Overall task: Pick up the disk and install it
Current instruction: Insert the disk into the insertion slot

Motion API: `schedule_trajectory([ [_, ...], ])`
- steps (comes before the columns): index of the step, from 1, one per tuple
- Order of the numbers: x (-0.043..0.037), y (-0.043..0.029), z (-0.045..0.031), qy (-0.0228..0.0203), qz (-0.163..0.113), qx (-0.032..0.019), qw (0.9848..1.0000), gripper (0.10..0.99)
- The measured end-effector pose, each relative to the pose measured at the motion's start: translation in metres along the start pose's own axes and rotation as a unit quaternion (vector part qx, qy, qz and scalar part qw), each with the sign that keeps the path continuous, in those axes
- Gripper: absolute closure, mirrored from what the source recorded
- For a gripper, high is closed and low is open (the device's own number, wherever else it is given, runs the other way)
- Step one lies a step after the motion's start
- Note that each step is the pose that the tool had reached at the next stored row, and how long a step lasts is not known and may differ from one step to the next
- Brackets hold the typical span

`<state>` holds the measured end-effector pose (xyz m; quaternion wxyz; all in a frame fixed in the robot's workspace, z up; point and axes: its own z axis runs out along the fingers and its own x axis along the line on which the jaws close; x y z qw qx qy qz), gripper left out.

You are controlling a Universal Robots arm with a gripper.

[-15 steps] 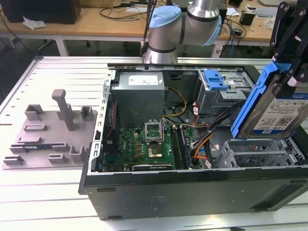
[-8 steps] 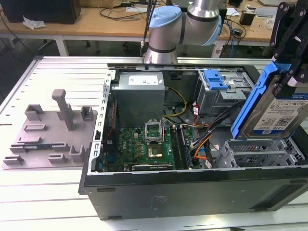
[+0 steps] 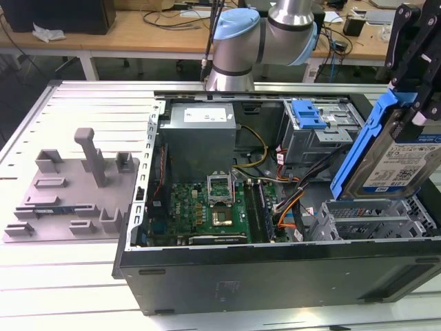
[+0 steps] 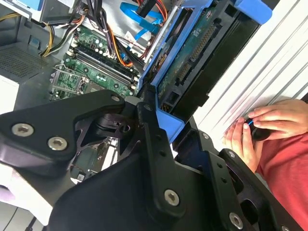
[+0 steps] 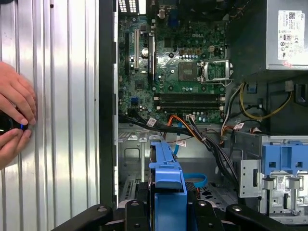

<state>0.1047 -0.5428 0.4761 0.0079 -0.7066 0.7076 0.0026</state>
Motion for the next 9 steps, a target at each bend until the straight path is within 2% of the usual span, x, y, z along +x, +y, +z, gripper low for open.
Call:
schedule_trajectory([
  [9, 0.0000, -0.0018, 0.0023, -0.0001, -0.002, 0.0000, 1.0000, 0.718],
])
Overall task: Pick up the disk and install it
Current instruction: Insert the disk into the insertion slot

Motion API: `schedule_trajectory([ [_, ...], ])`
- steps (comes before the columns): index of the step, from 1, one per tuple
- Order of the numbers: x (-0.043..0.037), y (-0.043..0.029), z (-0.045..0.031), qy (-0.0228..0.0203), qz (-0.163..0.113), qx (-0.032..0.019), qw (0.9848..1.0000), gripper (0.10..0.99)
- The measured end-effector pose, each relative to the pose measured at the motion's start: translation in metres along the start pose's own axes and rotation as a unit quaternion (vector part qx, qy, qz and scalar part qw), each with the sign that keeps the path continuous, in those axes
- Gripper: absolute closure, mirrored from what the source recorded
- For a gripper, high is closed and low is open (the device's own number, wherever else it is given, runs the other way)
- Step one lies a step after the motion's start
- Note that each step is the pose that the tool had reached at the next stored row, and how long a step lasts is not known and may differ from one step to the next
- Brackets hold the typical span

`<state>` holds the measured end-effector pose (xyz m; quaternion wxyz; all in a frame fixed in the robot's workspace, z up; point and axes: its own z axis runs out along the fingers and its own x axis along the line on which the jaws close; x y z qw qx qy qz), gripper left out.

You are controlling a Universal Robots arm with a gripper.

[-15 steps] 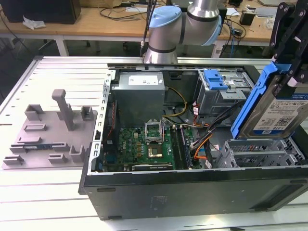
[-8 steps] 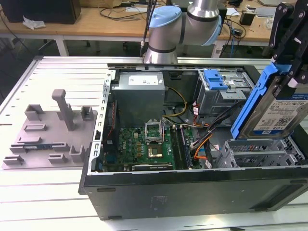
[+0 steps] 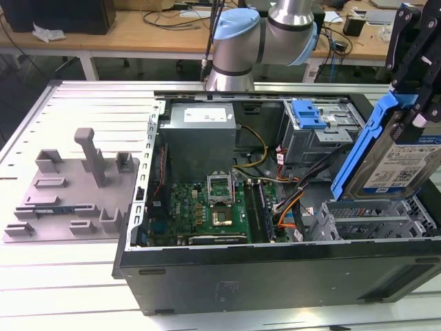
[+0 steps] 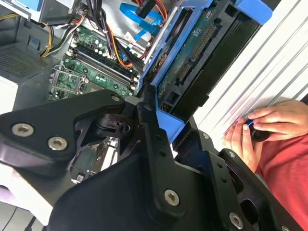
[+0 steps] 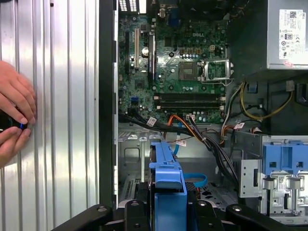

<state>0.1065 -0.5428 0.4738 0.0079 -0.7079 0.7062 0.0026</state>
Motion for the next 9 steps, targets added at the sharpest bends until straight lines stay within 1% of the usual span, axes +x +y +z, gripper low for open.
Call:
schedule_trajectory([
  [3, 0.0001, -0.0016, 0.0020, 0.0000, 0.000, 0.0000, 1.0000, 0.718],
  [9, 0.0002, -0.0019, 0.0054, 0.0000, -0.001, 0.0000, 1.0000, 0.718],
])
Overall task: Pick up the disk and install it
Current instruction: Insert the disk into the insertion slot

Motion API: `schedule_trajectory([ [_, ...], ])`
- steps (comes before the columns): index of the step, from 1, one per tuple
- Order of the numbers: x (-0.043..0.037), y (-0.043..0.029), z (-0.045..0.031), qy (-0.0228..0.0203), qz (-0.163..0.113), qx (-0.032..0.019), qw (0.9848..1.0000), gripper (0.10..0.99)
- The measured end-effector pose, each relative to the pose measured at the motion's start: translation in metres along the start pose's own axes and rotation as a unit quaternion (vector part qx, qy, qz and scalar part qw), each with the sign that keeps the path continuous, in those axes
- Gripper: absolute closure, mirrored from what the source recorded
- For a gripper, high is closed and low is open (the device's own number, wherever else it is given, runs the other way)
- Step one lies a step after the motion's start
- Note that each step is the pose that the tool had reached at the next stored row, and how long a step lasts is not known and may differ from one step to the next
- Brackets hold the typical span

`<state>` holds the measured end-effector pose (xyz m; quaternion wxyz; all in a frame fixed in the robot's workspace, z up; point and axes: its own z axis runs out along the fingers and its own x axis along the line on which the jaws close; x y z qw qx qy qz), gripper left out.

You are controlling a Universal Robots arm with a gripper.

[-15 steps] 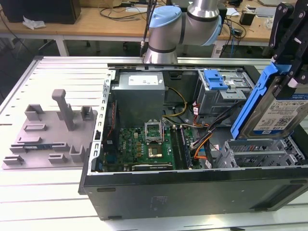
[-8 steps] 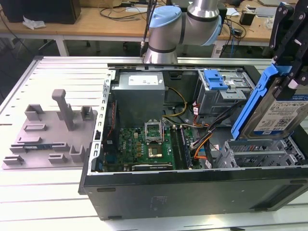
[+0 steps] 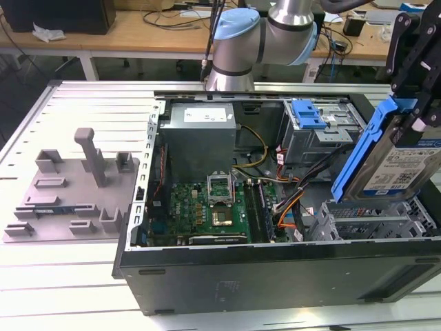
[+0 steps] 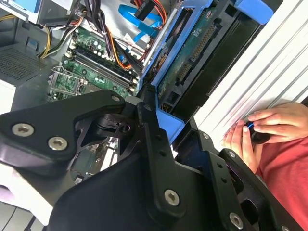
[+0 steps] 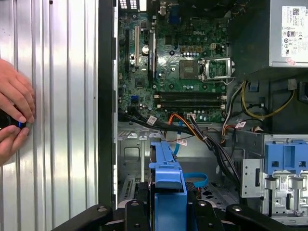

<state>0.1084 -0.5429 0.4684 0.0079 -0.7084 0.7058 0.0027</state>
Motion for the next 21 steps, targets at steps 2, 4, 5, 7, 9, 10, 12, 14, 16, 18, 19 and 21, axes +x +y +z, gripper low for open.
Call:
schedule_trajectory([
  [2, 0.0003, 0.0000, 0.0011, 0.0001, 0.000, 0.0000, 1.0000, 0.718],
  [4, 0.0005, 0.0000, 0.0023, 0.0000, 0.000, 0.0000, 1.0000, 0.718],
  [5, 0.0005, 0.0000, 0.0028, 0.0001, 0.000, 0.0000, 1.0000, 0.718],
  [7, 0.0008, 0.0001, 0.0044, 0.0001, 0.000, 0.0000, 1.0000, 0.718],
  [9, 0.0009, 0.0001, 0.0062, 0.0001, 0.000, 0.0000, 1.0000, 0.718],
  [10, 0.0009, 0.0001, 0.0068, 0.0000, 0.000, 0.0000, 1.0000, 0.718],
  [12, 0.0011, 0.0001, 0.0079, 0.0000, 0.000, 0.0000, 1.0000, 0.718],
  [14, 0.0015, 0.0001, 0.0087, 0.0000, 0.000, 0.0000, 1.0000, 0.718],
  [16, 0.0018, 0.0001, 0.0097, 0.0000, 0.000, 0.0000, 1.0000, 0.718],
  [18, 0.0020, 0.0001, 0.0105, 0.0000, 0.000, 0.0000, 1.0000, 0.718],
  [19, 0.0021, 0.0001, 0.0114, 0.0000, 0.000, 0.0000, 1.0000, 0.718],
  [21, 0.0023, 0.0001, 0.0122, 0.0000, 0.000, 0.0000, 1.0000, 0.718],
])
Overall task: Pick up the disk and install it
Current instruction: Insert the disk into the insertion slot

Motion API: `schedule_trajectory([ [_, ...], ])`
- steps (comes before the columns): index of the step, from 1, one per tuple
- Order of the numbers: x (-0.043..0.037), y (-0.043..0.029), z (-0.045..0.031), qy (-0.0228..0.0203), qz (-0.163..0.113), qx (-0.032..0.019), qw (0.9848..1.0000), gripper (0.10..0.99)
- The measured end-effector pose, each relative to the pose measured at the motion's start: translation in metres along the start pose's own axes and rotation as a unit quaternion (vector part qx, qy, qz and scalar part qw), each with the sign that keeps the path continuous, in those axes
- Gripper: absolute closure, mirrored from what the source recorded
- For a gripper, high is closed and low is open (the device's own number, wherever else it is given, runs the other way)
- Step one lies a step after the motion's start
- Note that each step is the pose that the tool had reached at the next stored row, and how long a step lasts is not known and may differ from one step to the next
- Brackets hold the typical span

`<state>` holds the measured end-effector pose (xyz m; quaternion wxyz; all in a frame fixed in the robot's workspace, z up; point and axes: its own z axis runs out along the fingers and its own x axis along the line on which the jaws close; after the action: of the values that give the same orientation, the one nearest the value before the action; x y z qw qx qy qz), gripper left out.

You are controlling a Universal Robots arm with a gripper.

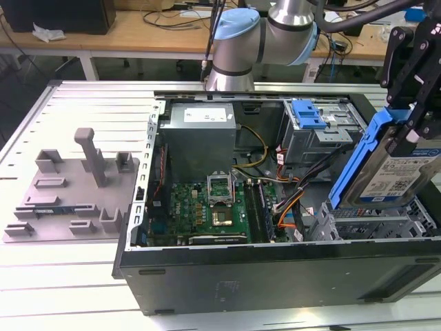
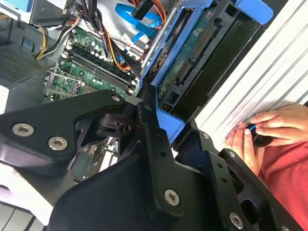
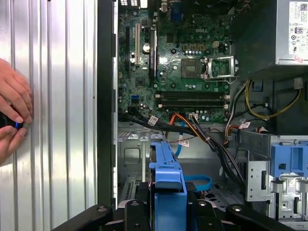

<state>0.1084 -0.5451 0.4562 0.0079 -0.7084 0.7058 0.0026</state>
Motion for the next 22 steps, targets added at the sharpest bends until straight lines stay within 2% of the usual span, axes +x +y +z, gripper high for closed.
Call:
schedule_trajectory([
  [10, 0.0036, -0.0002, 0.0040, 0.0000, 0.000, 0.0000, 1.0000, 0.718],
  [22, 0.0039, -0.0013, 0.0146, 0.0000, 0.000, 0.0000, 1.0000, 0.718],
])
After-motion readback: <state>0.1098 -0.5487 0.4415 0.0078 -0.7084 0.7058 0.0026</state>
